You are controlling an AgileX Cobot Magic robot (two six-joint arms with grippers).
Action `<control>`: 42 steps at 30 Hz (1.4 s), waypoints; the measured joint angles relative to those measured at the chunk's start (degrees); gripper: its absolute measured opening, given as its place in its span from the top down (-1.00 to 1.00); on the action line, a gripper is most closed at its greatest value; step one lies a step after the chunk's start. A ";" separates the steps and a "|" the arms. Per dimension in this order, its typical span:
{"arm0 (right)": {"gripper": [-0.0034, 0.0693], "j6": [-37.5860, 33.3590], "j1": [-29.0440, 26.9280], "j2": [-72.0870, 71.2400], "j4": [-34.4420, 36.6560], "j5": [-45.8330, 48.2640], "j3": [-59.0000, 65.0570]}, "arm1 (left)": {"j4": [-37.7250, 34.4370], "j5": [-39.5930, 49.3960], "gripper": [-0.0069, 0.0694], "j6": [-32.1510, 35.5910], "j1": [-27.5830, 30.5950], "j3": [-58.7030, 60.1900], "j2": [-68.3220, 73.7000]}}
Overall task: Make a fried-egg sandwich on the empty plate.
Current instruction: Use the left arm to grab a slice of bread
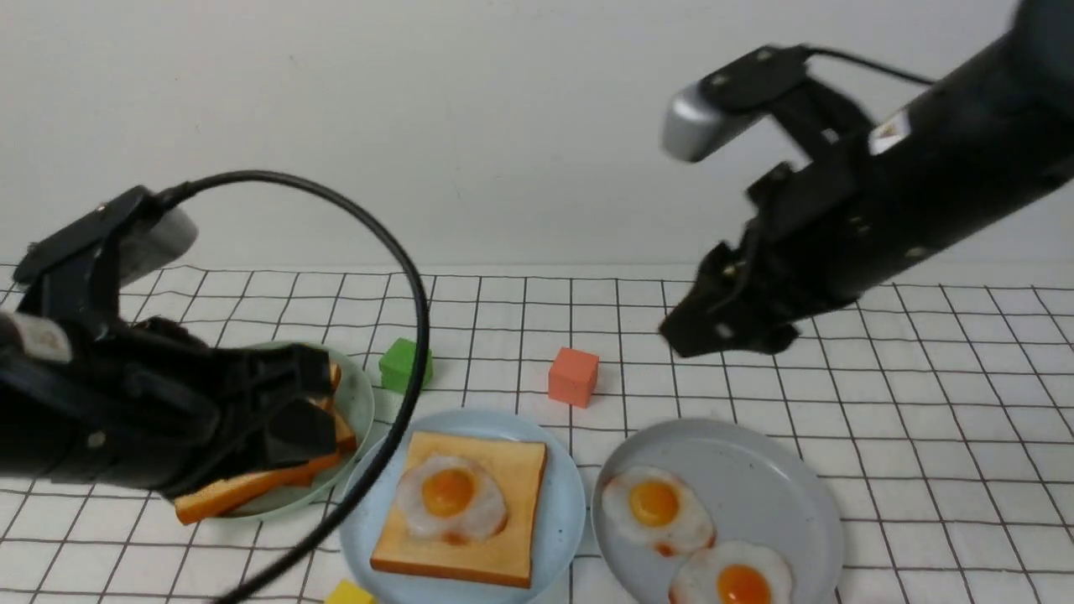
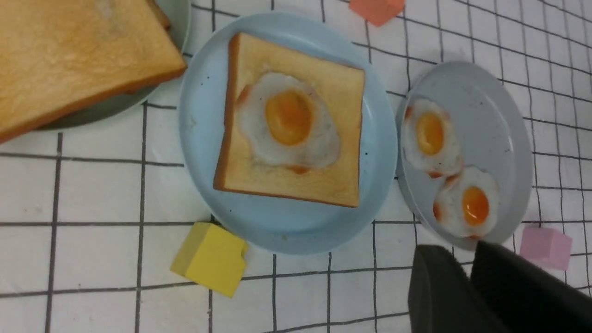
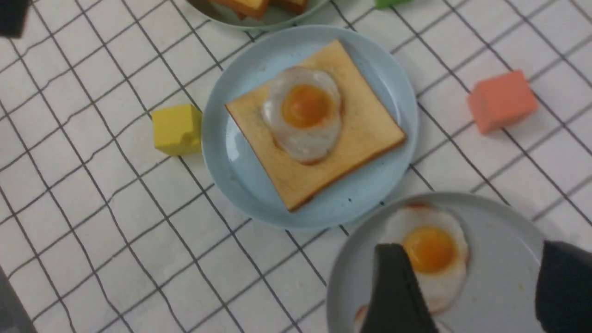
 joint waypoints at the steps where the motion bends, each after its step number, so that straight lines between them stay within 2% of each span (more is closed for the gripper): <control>1: -0.26 0.85 0.00 -0.94 -0.23 0.25 0.38 | -0.38 0.59 0.48 0.08 1.05 -0.70 0.84; 5: -0.28 2.71 0.00 -9.88 2.29 0.01 7.82 | -6.01 6.78 0.46 2.88 12.71 -7.05 8.92; 6: -0.28 2.63 0.00 -10.60 2.88 -0.22 8.75 | -6.49 7.16 0.45 3.13 14.05 -7.35 9.53; 7: -0.30 2.22 0.00 -12.97 4.11 -1.09 12.00 | -7.85 8.10 0.42 3.89 18.68 -7.98 11.49; 10: -0.34 1.00 0.00 -16.91 6.24 -3.02 17.95 | -8.36 8.87 0.31 4.87 27.18 -8.04 15.10; 13: -0.38 -0.73 0.00 -19.71 8.42 -4.47 22.66 | -7.75 8.51 0.11 6.82 31.44 -8.04 18.41; 20: -0.41 -2.13 0.00 -20.68 10.64 -4.46 25.30 | -7.15 3.73 -0.28 12.33 32.36 -8.04 27.19; 23: -0.41 -2.13 0.00 -20.94 10.77 -4.35 25.30 | -7.51 1.51 -0.31 15.16 32.36 -8.04 30.60; 29: -0.41 -2.13 0.00 -21.27 10.82 -3.63 25.36 | -11.06 -2.10 -0.28 17.22 32.36 -8.04 35.85; 35: -0.41 -2.13 0.00 -21.27 11.12 -3.13 25.36 | -15.51 -3.16 -0.12 20.87 32.36 -8.09 37.53; 42: -0.41 -2.13 0.00 -21.27 11.12 -2.96 25.36 | -15.54 -3.80 0.10 21.30 32.36 -8.21 37.53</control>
